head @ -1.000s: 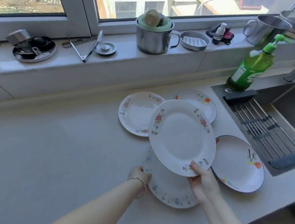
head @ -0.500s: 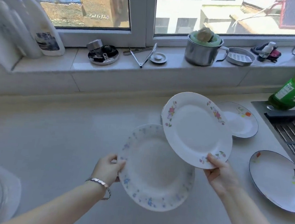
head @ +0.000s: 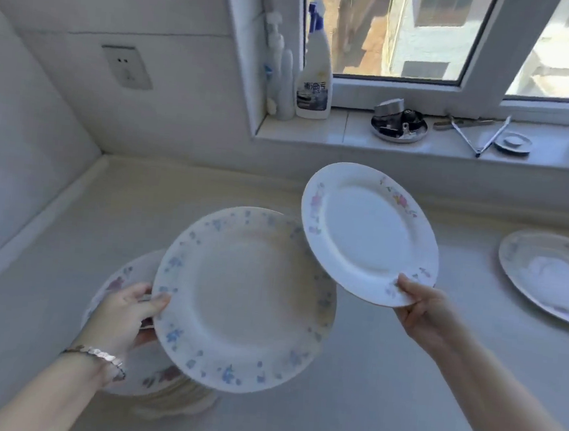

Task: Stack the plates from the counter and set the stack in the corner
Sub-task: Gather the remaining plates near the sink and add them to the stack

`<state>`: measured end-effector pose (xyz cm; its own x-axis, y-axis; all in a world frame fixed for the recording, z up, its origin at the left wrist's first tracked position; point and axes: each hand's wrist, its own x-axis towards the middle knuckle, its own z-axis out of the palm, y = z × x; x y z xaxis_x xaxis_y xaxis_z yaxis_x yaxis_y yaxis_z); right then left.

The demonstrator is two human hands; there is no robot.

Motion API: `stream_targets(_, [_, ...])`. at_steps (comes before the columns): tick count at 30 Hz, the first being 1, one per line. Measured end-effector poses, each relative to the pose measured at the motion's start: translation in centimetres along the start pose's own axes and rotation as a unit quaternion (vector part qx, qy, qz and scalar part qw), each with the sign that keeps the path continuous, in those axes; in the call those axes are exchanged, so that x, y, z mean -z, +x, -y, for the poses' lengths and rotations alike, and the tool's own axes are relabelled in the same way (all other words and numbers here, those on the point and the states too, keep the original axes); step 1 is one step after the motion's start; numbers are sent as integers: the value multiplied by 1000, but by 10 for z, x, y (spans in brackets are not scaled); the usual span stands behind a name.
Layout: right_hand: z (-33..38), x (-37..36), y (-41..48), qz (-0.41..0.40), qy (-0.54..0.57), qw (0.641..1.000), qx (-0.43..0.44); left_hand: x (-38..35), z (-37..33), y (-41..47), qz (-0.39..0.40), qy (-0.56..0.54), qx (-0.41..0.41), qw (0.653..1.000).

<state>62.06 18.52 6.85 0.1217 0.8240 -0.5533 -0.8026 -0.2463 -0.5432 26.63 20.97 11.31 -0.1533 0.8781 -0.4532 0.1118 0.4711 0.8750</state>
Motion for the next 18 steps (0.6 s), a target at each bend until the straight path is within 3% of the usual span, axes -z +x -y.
stream_targets(10, [-79, -75, 16, 29, -93, 995, -33, 106, 31, 29, -39, -62, 94, 993])
stream_targets(18, [-99, -97, 21, 23, -125, 991, -30, 129, 46, 51, -25, 7, 122, 992])
